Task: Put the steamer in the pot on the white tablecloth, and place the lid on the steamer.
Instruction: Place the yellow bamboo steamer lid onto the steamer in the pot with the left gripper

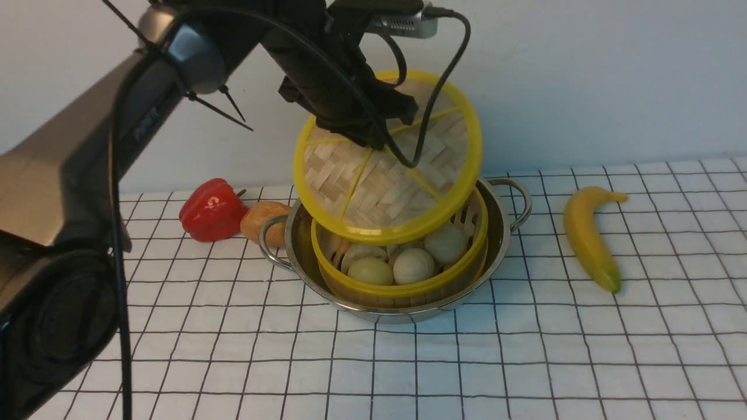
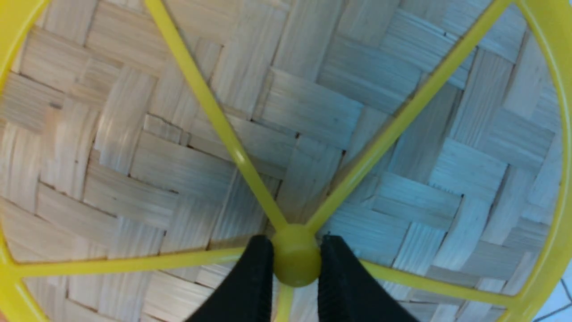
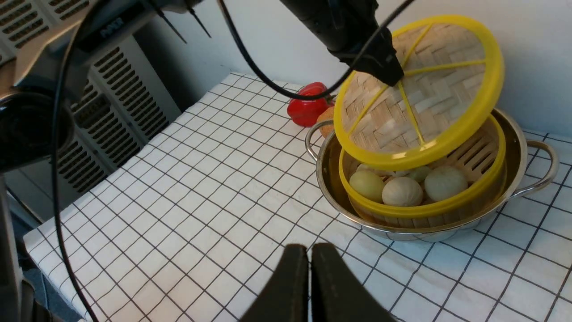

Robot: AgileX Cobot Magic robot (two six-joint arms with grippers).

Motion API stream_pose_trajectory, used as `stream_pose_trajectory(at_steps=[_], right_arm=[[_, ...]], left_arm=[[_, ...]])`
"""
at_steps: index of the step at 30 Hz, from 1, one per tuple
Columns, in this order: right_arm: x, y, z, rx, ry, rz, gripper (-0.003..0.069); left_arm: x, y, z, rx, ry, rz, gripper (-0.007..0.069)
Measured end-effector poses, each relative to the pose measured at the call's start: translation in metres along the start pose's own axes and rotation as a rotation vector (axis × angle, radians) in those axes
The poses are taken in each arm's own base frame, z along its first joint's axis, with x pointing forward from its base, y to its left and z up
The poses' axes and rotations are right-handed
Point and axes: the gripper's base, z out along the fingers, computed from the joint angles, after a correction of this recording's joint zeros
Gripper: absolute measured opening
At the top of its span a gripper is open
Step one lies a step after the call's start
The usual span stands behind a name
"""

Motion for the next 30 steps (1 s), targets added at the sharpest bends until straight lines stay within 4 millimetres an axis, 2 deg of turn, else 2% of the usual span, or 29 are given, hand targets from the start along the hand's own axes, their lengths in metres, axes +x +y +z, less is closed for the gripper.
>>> stream_pose_trajectory(at_steps=[4,9,11,15,16,17,19,21,24,28,30], right_arm=[[0.0,0.0,0.0,-0.001,0.004,0.0,0.0032],[0.0,0.0,0.0,0.0,0.005,0.004,0.0033],[0.001,0.0,0.0,-0.001,0.006,0.01,0.0033],[0.001,0.0,0.0,-0.001,0.007,0.027,0.0036],[0.001,0.0,0.0,-0.001,0.007,0.026,0.0036],[0.001,0.0,0.0,-0.001,0.007,0.028,0.0038],[0.001,0.0,0.0,-0.001,0.007,0.028,0.0039],[0.001,0.0,0.0,-0.001,0.006,0.028,0.0041],[0.001,0.0,0.0,-0.001,0.006,0.028,0.0041],[0.001,0.0,0.0,-0.001,0.007,0.028,0.0043],[0.001,0.0,0.0,-0.001,0.007,0.028,0.0043]], left_arm=[[0.002,0.0,0.009,0.011,0.024,-0.009,0.0122],[0.001,-0.002,0.006,0.029,0.016,-0.024,0.0122],[0.002,-0.004,0.0,0.038,0.009,-0.034,0.0122],[0.012,-0.012,-0.026,0.02,0.01,-0.016,0.0122],[0.013,-0.011,-0.024,0.018,0.016,-0.017,0.0122],[0.017,-0.014,-0.036,0.006,0.013,-0.001,0.0122],[0.021,-0.014,-0.044,-0.01,0.01,0.013,0.0122],[0.021,-0.014,-0.045,-0.01,0.01,0.019,0.0122],[0.022,-0.014,-0.036,0.012,0.026,0.03,0.0122],[0.024,-0.016,-0.007,0.039,0.083,0.032,0.0122],[0.025,-0.015,0.0,0.042,0.1,0.028,0.0122]])
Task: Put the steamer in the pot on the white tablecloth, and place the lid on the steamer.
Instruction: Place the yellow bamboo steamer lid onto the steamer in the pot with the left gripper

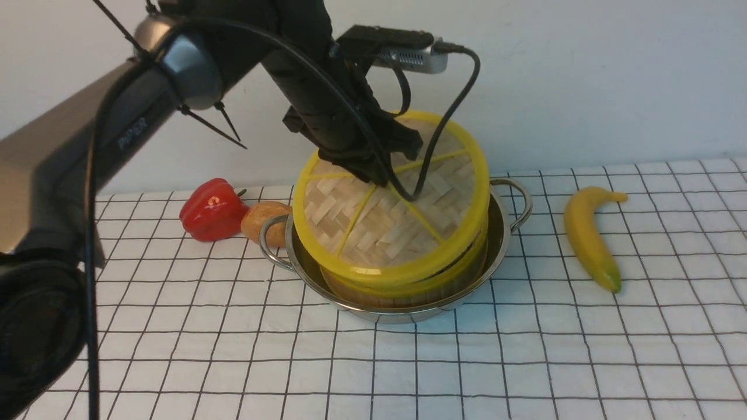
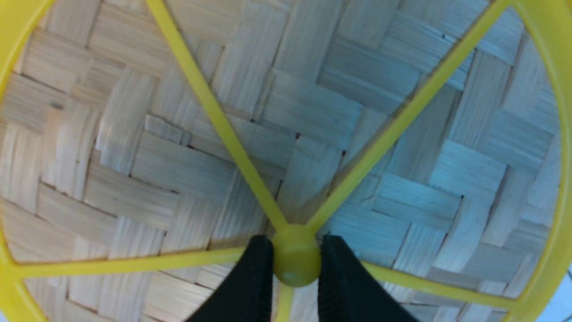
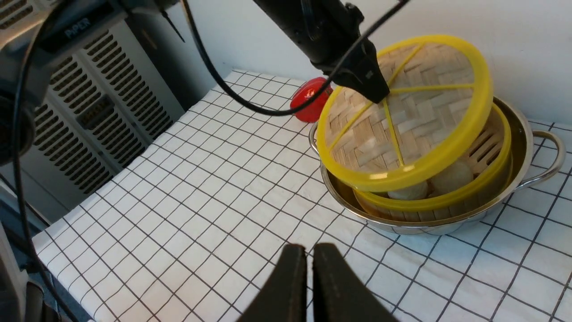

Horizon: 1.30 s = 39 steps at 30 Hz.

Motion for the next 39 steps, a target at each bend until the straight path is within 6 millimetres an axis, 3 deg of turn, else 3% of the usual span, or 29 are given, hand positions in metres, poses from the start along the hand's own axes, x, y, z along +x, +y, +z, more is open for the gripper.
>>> stream_pose_trajectory(at_steps=[3,12,19,34,39], right_arm=[[0.001,0.0,0.0,-0.002,0.013,0.0,0.0043],[0.002,0.0,0.0,-0.004,0.027,0.0,0.0048],[0.002,0.0,0.0,-0.004,0.027,0.001,0.0051],[0.003,0.0,0.0,-0.004,0.028,0.001,0.0051],[0.003,0.0,0.0,-0.004,0.028,0.001,0.0053]], left_arm=[[0.001,0.003,0.015,-0.004,0.031,-0.003,0.0122],[0.0,0.004,0.019,-0.006,0.028,-0.003,0.0122],[-0.001,0.006,0.036,-0.007,0.036,0.0,0.0122],[-0.006,0.006,0.039,0.001,-0.025,0.029,0.0122],[-0.006,0.008,0.05,0.003,-0.009,0.032,0.0122]])
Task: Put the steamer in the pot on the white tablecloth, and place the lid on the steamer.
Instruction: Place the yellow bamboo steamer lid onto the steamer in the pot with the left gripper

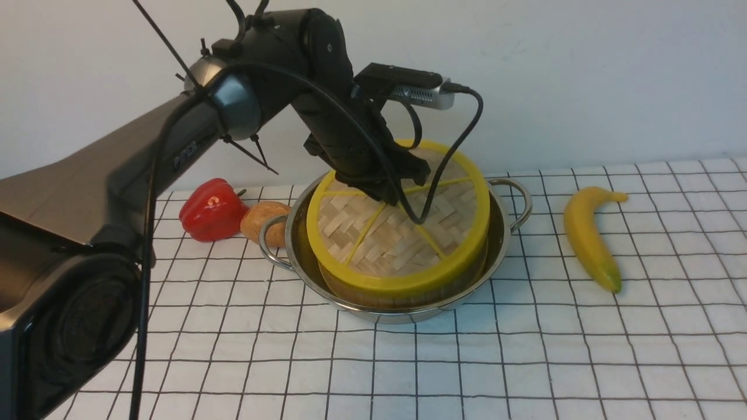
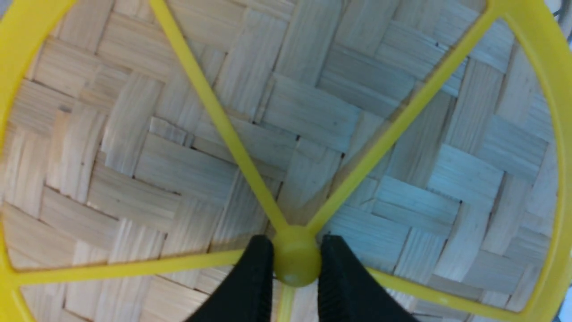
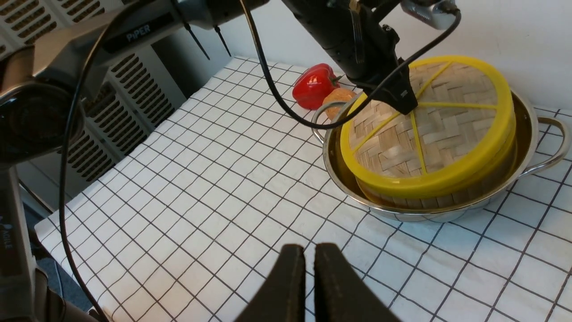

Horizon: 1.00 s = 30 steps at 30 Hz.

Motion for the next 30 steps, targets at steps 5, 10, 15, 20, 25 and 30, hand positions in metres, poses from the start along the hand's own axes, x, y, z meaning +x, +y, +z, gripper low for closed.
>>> stream_pose_trajectory(at_steps=[5,10,15,20,25,30], right_arm=[[0.0,0.0002,0.0,-0.002,0.0,0.001,0.0053],[0.0,0.0002,0.0,-0.003,0.0,0.001,0.0054],[0.0,0.0002,0.0,-0.003,0.0,0.001,0.0054],[0.0,0.0002,0.0,-0.003,0.0,0.001,0.0054],[0.0,0.0002,0.0,-0.003,0.0,0.004,0.0055],[0.0,0.0002,0.0,-0.003,0.0,0.005,0.0059]], left_arm=[[-0.0012,0.0014,0.0066,-0.003,-0.011,-0.001,0.0122],[-0.0013,0.0015,0.0071,-0.004,-0.012,0.0,0.0122],[-0.0017,0.0018,0.0086,-0.005,-0.015,0.018,0.0122],[-0.0022,0.001,0.0093,0.005,-0.019,0.027,0.0122],[-0.0036,0.0007,0.0096,0.009,-0.033,0.025,0.0122],[-0.004,0.0006,0.01,0.011,-0.034,0.026,0.0122]])
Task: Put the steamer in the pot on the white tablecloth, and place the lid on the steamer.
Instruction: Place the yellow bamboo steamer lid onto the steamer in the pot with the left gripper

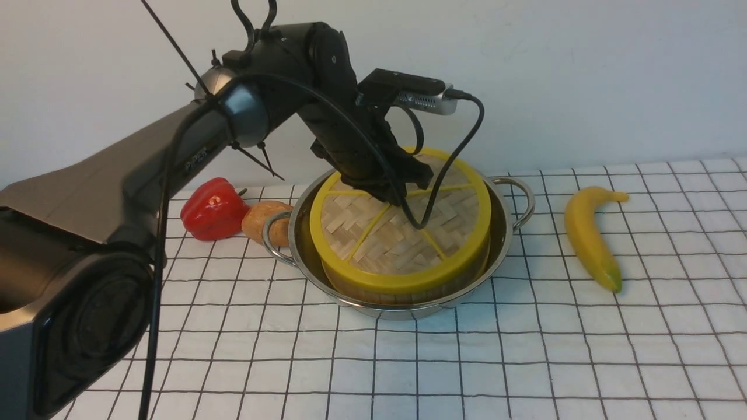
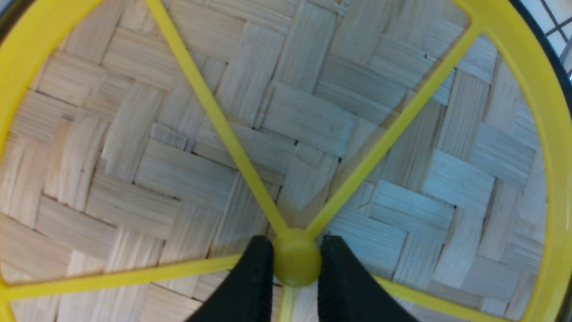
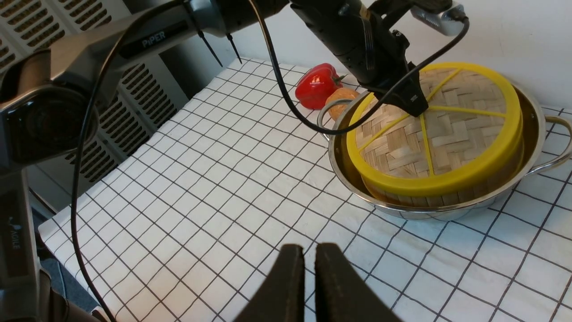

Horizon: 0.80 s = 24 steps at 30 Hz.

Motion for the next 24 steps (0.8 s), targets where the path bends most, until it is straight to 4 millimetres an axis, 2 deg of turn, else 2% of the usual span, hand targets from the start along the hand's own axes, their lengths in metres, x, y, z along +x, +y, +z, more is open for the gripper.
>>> stream_pose_trajectory(at_steps=[13,24], right_arm=[[0.0,0.0,0.0,0.0,0.0,0.0,0.0062],[0.0,0.0,0.0,-0.001,0.005,0.001,0.0064]], left_arm=[[-0.011,-0.002,-0.014,0.004,-0.042,0.008,0.0122],[-0.006,-0.001,-0.008,0.01,0.024,0.001,0.0122]])
